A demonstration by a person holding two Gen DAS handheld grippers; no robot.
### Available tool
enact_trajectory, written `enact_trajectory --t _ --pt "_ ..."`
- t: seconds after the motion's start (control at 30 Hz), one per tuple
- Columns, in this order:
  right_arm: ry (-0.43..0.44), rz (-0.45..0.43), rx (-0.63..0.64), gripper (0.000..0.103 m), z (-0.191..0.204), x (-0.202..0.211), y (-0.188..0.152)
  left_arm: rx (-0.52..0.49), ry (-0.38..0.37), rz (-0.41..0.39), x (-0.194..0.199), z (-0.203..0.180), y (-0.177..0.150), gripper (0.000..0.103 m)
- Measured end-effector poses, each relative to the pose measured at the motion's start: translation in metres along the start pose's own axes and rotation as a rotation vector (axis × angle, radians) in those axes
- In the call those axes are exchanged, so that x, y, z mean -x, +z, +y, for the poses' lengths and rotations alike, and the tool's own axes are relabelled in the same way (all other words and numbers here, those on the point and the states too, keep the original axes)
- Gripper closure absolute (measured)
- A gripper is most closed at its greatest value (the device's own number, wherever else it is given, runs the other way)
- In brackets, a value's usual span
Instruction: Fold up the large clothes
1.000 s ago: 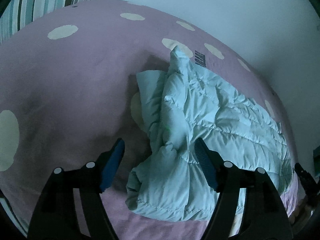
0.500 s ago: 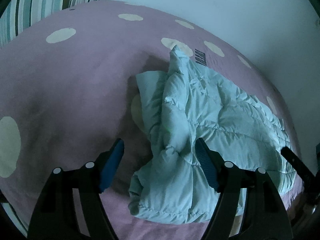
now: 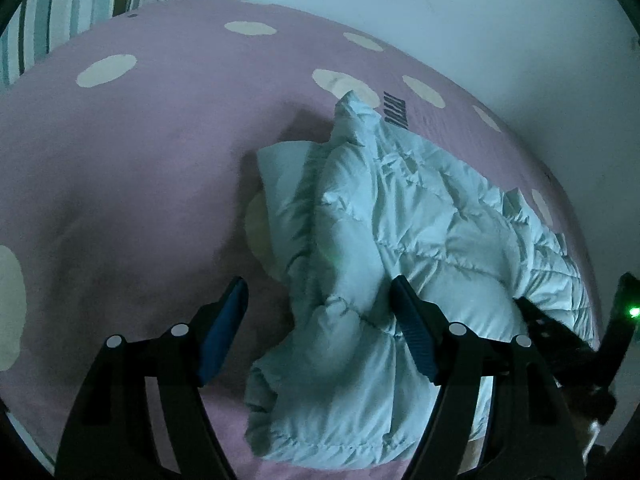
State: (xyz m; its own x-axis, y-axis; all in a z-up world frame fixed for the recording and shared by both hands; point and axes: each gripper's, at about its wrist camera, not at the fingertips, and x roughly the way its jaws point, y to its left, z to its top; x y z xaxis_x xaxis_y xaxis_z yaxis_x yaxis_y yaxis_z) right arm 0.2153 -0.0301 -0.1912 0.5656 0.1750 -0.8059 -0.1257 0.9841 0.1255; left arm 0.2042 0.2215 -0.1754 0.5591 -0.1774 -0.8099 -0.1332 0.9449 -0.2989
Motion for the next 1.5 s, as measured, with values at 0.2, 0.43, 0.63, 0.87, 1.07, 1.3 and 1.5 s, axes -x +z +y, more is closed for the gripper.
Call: enact_trajectory --t 0.2,0.43,0.63,0.87,1.07,1.3,1.5 --pt "0.003 0.007 -0.003 0.075 -0.001 -0.001 -0.001 -0.011 -0.026 0.036 -0.008 -0.005 0.006 0.03" --pt "-0.002 0.001 -0.001 0.075 0.0 -0.001 -0.002 0.021 -0.044 0.081 -0.021 -0.003 0.011 0.03" --pt "-0.004 -0.003 -0.001 0.075 0.001 -0.001 -0.003 0.042 -0.071 0.112 -0.033 -0.003 0.01 0.045" --pt "-0.007 -0.006 0.0 0.075 0.001 0.0 -0.003 0.047 -0.112 0.123 -0.037 -0.01 0.011 0.079" --pt "-0.017 -0.009 0.004 0.075 0.003 0.0 -0.004 0.013 -0.103 0.073 -0.017 -0.026 0.015 0.09" --pt "-0.024 -0.01 0.007 0.075 0.005 -0.002 -0.005 -0.038 -0.158 -0.013 0.026 -0.059 0.026 0.092" --pt "-0.015 -0.015 0.016 0.075 0.004 -0.001 -0.003 -0.118 -0.177 -0.052 0.049 -0.105 0.03 0.092"
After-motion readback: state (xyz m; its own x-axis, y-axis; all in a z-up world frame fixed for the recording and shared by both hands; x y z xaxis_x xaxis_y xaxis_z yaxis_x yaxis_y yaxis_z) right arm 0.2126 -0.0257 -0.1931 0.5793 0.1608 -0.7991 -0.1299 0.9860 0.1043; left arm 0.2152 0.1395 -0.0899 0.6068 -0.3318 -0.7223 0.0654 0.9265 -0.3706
